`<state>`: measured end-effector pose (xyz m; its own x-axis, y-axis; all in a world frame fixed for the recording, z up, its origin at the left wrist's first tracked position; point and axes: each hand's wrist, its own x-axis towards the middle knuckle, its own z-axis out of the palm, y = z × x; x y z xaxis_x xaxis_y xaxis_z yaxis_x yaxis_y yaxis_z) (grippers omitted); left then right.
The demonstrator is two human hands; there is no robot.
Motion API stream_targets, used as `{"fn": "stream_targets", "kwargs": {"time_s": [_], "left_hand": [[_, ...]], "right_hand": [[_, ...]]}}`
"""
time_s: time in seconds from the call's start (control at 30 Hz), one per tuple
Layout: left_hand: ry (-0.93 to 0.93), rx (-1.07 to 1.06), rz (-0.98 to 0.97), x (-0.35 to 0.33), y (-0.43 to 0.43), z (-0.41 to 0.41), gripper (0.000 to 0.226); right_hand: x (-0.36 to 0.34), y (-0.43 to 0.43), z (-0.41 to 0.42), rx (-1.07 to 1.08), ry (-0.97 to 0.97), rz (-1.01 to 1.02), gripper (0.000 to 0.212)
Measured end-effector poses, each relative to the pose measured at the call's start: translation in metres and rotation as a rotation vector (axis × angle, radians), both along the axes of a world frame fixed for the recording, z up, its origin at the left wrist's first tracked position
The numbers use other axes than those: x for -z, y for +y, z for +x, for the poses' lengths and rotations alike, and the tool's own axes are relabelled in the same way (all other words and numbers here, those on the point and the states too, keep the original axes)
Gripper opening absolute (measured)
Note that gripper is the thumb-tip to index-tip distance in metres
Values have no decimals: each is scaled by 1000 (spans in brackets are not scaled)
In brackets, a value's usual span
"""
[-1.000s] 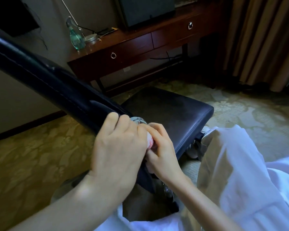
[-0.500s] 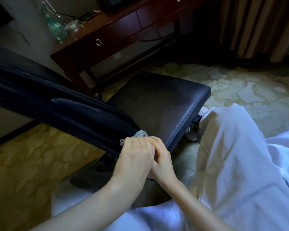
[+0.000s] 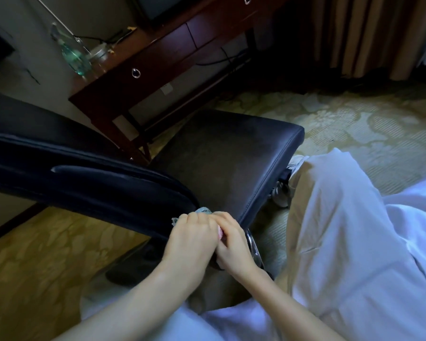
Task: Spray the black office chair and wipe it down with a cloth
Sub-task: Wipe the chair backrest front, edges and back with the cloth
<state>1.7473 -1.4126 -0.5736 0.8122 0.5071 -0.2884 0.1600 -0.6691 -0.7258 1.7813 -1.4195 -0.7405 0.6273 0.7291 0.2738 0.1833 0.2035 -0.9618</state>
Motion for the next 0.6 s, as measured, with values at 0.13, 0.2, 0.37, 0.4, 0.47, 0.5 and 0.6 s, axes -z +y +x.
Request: {"fn": "stream_targets", "kwargs": {"time_s": [0.13, 0.2, 0.37, 0.4, 0.47, 0.5, 0.6], "left_hand": [[-169, 26, 42, -48, 4, -9, 32], [-264, 59, 104, -81, 1, -6, 27], [-466, -1, 201, -151, 18, -2, 32], [-486, -25, 201, -156, 19, -4, 34], [-461, -83, 173, -154, 16, -7, 30], [-441, -87, 165, -151, 13, -7, 28], [-403, -71, 124, -132, 4, -7, 25]], "right_hand": [[-58, 4, 21, 11, -63, 113, 55], [-104, 11, 30, -51, -162, 163, 57], [-191, 26, 74, -250, -318, 210, 55], [-198, 28, 77, -278, -338, 199, 52], [-197, 28, 77, -302, -359, 173, 49], [-191, 26, 74, -302, -352, 167, 48], [-157, 18, 61, -230, -305, 196, 53]]}}
